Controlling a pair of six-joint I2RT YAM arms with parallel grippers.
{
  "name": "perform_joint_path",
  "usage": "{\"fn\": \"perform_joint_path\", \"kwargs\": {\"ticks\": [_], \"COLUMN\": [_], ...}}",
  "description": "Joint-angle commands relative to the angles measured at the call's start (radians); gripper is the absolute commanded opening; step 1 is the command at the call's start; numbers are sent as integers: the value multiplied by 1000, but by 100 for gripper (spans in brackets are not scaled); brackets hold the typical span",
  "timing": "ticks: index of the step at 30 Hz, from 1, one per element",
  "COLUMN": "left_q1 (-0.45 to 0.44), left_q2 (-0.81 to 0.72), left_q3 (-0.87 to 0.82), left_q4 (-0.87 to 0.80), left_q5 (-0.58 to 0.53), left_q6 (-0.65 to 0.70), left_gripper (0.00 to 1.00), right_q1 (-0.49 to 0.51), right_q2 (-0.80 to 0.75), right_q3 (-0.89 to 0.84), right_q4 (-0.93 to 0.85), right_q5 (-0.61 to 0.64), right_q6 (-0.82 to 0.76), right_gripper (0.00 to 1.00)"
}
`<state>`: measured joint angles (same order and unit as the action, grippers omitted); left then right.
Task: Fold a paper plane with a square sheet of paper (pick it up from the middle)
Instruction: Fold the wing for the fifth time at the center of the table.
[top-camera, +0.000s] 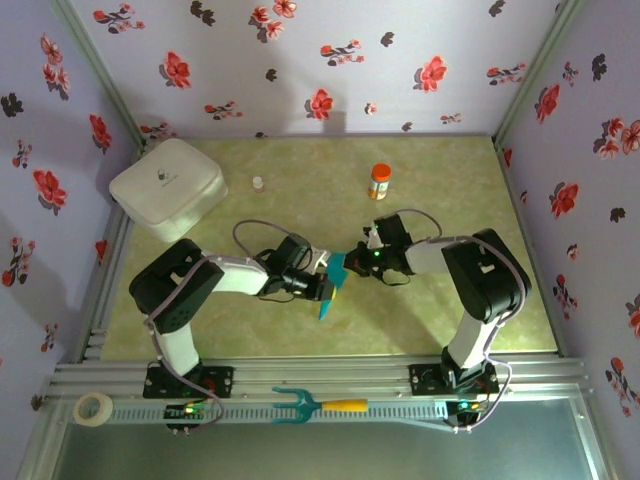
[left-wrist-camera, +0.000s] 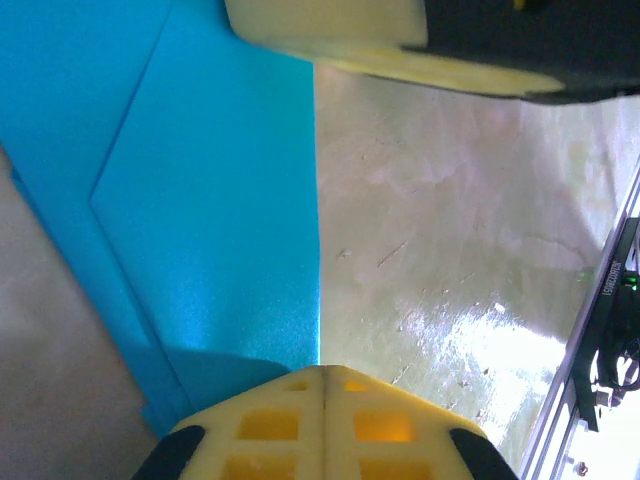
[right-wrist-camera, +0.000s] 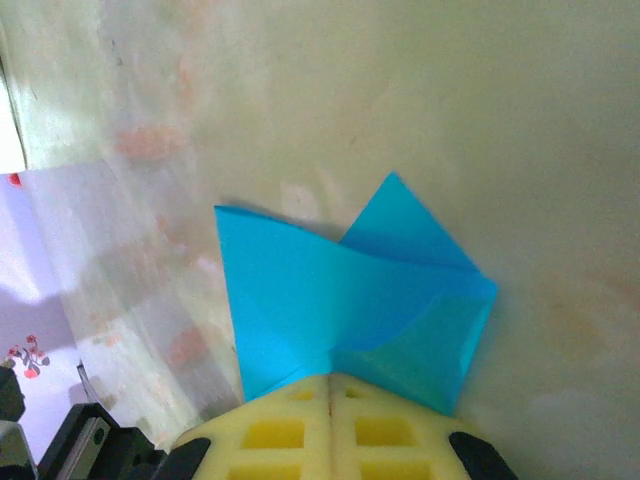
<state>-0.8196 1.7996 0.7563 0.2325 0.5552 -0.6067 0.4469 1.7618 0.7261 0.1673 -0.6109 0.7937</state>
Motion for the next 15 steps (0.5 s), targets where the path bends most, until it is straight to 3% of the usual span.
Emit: {"fn": "perform_joint_path", "kwargs": {"ticks": [1, 7, 15], "left_q1": [4, 4, 4], "left_q2": [61, 63, 63], "left_q3": [-56, -58, -64], "left_q4": [-159, -157, -147], "left_q5": [-52, -51, -51], "left_q6": [-1, 0, -4], "left_gripper": [0, 0, 0], "right_q1": [-42, -67, -116], "right_q2": [21, 33, 34], "right_q3": [32, 77, 96], "right_q4": [-24, -115, -111], "right_q5": [120, 193, 194], "right_q6": [5, -7, 6], "right_gripper": [3, 3, 3]}}
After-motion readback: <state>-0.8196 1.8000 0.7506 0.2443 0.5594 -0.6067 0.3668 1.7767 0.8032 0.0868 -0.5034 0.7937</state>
